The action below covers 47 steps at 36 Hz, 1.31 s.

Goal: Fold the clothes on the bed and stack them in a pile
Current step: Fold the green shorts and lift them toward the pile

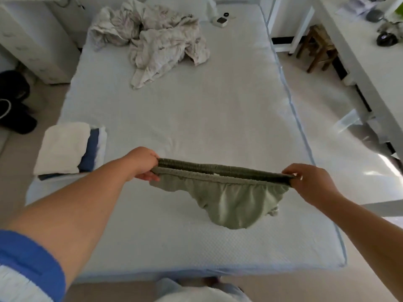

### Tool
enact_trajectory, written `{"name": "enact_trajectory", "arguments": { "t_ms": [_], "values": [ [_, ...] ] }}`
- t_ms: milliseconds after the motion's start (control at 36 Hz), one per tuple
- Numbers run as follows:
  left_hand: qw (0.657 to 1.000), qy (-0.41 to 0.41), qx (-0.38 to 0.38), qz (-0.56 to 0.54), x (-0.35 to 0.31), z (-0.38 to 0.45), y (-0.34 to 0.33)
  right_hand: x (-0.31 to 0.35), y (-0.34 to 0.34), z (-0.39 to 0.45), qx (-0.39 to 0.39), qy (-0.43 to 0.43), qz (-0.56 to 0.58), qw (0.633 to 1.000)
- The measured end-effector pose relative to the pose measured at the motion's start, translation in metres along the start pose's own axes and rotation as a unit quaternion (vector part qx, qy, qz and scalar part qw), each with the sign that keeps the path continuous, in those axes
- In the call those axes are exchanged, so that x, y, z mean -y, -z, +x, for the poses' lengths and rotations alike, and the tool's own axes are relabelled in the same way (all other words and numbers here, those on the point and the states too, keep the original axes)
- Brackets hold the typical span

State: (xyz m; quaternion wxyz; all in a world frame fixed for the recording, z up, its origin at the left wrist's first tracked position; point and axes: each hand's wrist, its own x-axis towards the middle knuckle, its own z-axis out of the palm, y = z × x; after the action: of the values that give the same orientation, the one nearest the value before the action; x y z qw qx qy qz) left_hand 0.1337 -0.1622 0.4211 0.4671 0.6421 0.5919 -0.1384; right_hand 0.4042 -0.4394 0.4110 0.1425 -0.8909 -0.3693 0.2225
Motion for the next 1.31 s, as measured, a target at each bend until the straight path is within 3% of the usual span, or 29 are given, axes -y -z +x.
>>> {"name": "enact_trajectory", "arguments": {
  "t_ms": [83,139,194,306,500,611,694,806,889,972,1111,1306],
  "values": [
    [0.998,0.011,0.023,-0.053,-0.005,0.016,-0.011,-0.016,-0.009,0.014,0.086,-0.065,0.023,0.994],
    [0.999,-0.008,0.011,-0.049,-0.016,0.027,-0.021,-0.022,-0.011,0.027,0.150,-0.120,0.085,0.978],
    [0.998,-0.036,-0.007,-0.046,-0.033,0.040,-0.032,-0.028,-0.007,0.042,0.163,-0.184,0.172,0.954],
    [0.990,-0.096,-0.012,-0.107,-0.083,0.063,-0.051,-0.048,0.019,0.074,0.057,-0.245,0.266,0.930],
    [0.959,-0.244,-0.041,-0.136,-0.195,0.078,-0.072,-0.092,0.078,0.068,-0.167,-0.235,0.329,0.899],
    [0.931,-0.332,-0.120,-0.094,-0.243,0.073,-0.079,-0.106,0.090,0.041,-0.233,-0.219,0.332,0.888],
    [0.918,-0.361,-0.165,-0.022,-0.254,0.074,-0.087,-0.105,0.079,0.022,-0.235,-0.213,0.299,0.900],
    [0.917,-0.337,-0.199,0.072,-0.224,0.098,-0.101,-0.093,0.025,0.005,-0.195,-0.194,0.267,0.924],
    [0.937,-0.281,-0.185,0.097,-0.179,0.131,-0.110,-0.081,-0.036,-0.005,-0.117,-0.187,0.249,0.943],
    [0.964,-0.198,-0.160,0.076,-0.125,0.168,-0.114,-0.068,-0.104,-0.012,-0.024,-0.198,0.217,0.956],
    [0.989,-0.088,-0.105,-0.055,-0.026,0.232,-0.117,-0.035,-0.225,-0.024,0.096,-0.199,0.179,0.959],
    [0.993,-0.041,-0.112,-0.011,0.108,0.292,-0.090,0.049,-0.372,-0.050,0.213,-0.163,0.150,0.952]
  ]
}}
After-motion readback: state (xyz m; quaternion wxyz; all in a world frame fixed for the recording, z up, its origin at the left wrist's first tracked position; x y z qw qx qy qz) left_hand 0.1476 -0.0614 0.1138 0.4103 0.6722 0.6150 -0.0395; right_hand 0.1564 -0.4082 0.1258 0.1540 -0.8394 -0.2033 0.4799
